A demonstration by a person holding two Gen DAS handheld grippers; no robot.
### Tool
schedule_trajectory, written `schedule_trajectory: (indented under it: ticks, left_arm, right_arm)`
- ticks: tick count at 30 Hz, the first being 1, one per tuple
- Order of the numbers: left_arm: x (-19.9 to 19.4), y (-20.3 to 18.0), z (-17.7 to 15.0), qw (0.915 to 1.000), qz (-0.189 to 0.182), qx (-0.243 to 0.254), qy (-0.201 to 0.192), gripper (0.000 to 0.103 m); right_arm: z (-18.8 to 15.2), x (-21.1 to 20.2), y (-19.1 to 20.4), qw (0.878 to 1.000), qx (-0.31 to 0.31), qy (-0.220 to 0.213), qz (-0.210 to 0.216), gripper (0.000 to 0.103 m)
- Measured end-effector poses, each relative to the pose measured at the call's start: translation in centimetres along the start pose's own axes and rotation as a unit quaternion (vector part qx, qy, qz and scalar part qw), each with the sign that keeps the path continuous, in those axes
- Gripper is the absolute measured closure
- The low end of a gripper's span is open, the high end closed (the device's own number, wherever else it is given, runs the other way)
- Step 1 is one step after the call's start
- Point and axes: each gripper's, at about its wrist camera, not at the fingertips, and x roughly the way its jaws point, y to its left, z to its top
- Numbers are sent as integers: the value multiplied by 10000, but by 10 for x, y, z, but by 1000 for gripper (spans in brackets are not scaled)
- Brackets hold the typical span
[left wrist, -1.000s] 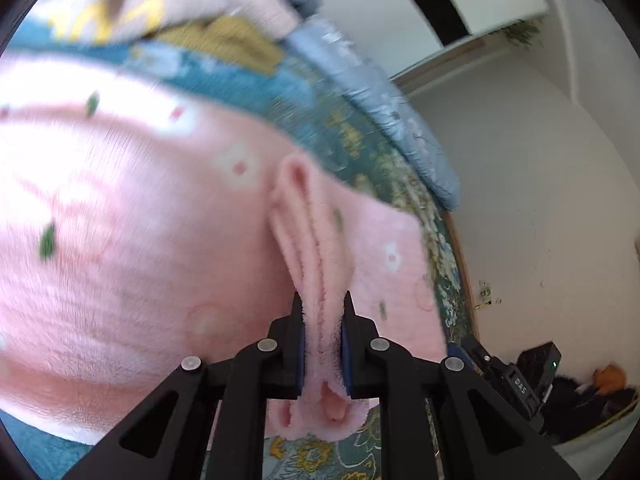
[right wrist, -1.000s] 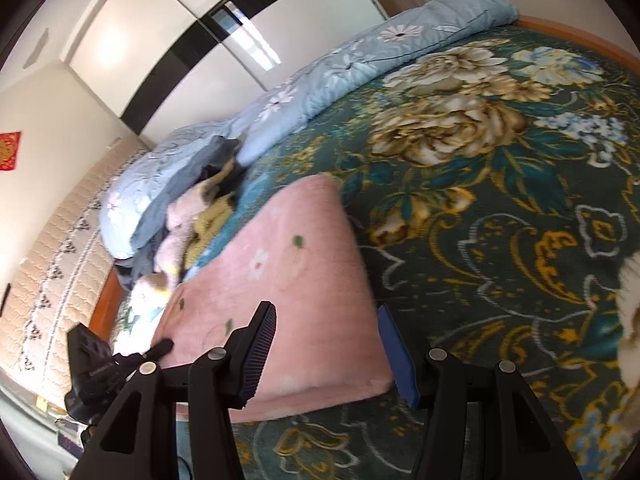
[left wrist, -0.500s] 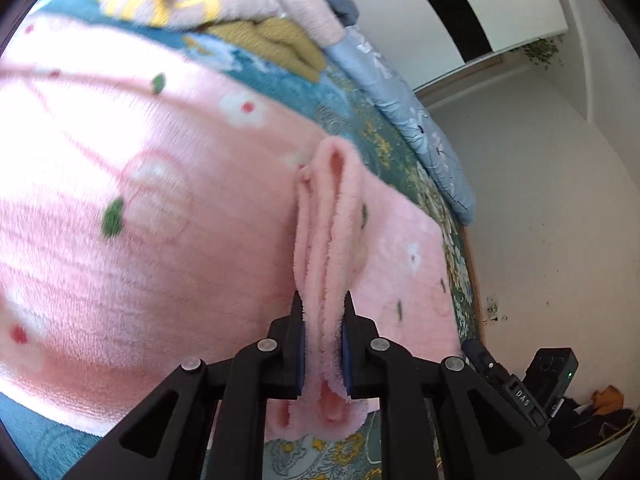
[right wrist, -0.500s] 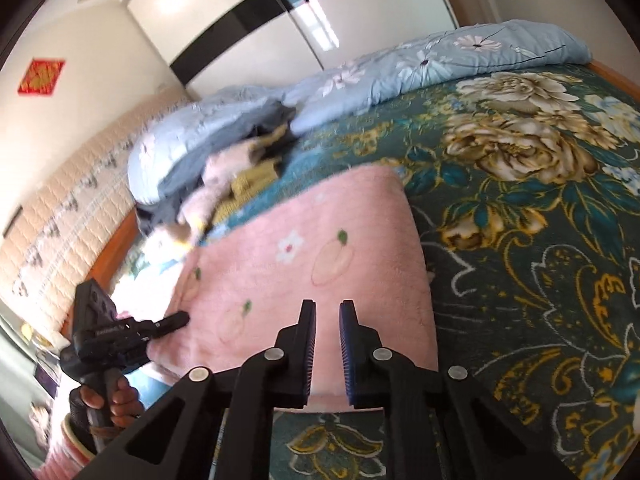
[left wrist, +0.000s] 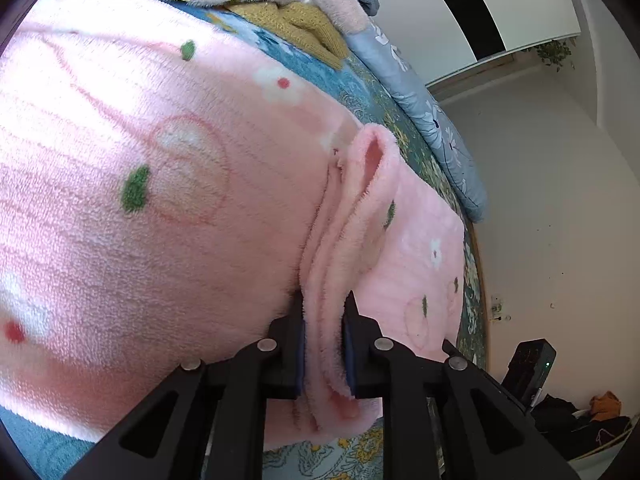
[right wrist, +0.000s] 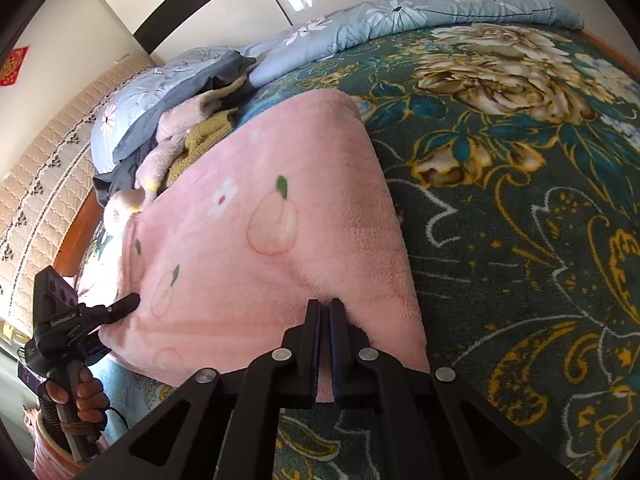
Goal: Fold clothes
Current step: 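Release the pink garment from the left tool and smooth it with the right tool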
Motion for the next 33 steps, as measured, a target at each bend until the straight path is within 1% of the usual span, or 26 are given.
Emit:
schedule_trajectory:
  ticks: [2,4,5,7,9,10,12,14,17,18,21,23,25,27,30,33]
  left_arm:
    - [-2,-1,-1,10000,16,-38,45,86]
    - [-13,-8,0,9999,92,43,83,86]
    - [-24,-16,0,9997,135,214,-13,86]
    - [-47,-35,5,9974,159,606,-355,85]
    - [-59,-55,17,9943,112,868,-604,81]
    - [-59,-62,26,9933,60,969,-623,78]
    - [-43,-80,46,9922,-61,1150,-474,74]
    - [-23,-92,57,9923,2,1206,-267,73]
    - [6,-93,68,9939,319,1045,-110,73]
    - [16,-88,71,9950,398,914,-109,73]
    - [29,-61,71,9978,529,401,-72,73]
    - [38,-45,69,9986,493,177,68,74]
    - [43,-35,70,9992,389,42,97,76]
    - [44,-32,71,9993,369,-25,111,77]
    - [43,-34,70,9989,451,64,138,77]
    - [39,-29,69,9993,361,-25,133,77]
  right_arm:
    - [0,0,0,10000,2,-8,-4,99]
    - [0,-2,1,10000,8,-19,-3,99]
    - [0,-3,2,10000,11,-24,-3,99]
    - [0,-4,4,10000,-1,-30,-42,99]
    - [1,-5,7,9999,-13,-23,-110,99]
    - [1,-5,8,9999,-13,-25,-135,99]
    - [1,-5,10,9999,4,-47,-145,99]
    - [1,-6,10,9999,21,-72,-128,99]
    - [1,-10,5,9999,78,-112,-26,99]
    - [1,-12,4,9999,108,-126,4,99]
    - [1,-17,3,9997,131,-174,83,99]
    - [2,-21,4,9996,109,-209,136,98]
    - [2,-22,5,9997,74,-227,91,97]
    - [2,-17,3,9998,117,-139,81,97]
    - [1,-7,1,9999,92,-10,52,97]
    - [0,-5,0,9999,94,13,54,97]
